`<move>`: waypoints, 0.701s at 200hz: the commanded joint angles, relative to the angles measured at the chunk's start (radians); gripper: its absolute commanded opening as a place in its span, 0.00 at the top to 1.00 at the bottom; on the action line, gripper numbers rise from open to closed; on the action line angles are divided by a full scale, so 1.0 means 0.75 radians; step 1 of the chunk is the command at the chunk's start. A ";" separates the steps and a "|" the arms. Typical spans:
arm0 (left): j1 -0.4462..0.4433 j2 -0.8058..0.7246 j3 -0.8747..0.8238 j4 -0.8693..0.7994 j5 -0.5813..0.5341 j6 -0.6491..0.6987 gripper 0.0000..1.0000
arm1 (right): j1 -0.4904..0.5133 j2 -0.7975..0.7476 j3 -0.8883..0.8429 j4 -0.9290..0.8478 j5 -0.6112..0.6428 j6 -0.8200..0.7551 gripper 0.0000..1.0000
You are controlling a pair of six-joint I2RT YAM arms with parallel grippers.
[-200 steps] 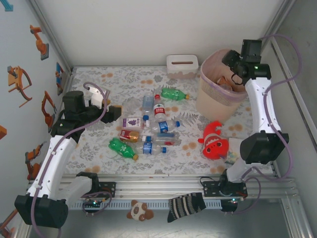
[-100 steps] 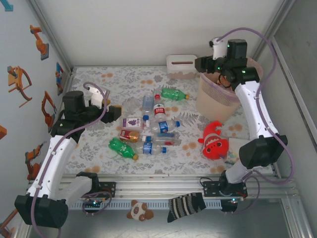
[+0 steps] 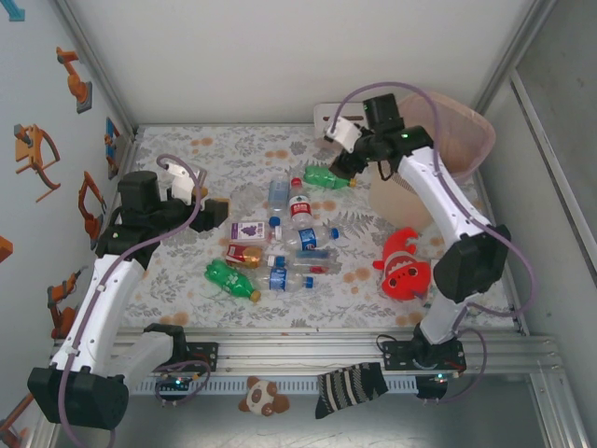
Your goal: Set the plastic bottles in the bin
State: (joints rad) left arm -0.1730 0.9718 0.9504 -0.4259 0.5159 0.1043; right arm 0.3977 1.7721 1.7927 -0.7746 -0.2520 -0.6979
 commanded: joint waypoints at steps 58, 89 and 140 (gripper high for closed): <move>0.011 -0.001 -0.022 0.020 0.007 -0.022 0.27 | 0.070 0.331 0.196 -0.155 0.191 -0.352 0.26; 0.010 0.001 -0.024 0.024 0.010 -0.024 0.27 | 0.071 0.440 0.219 -0.068 0.182 -0.353 0.26; 0.008 0.006 -0.028 0.026 0.016 -0.033 0.27 | 0.071 0.633 0.292 0.076 0.188 -0.348 0.27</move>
State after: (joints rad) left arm -0.1730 0.9737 0.9409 -0.4248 0.5159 0.0959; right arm 0.4431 2.1902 1.9511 -0.7788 -0.1173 -0.9436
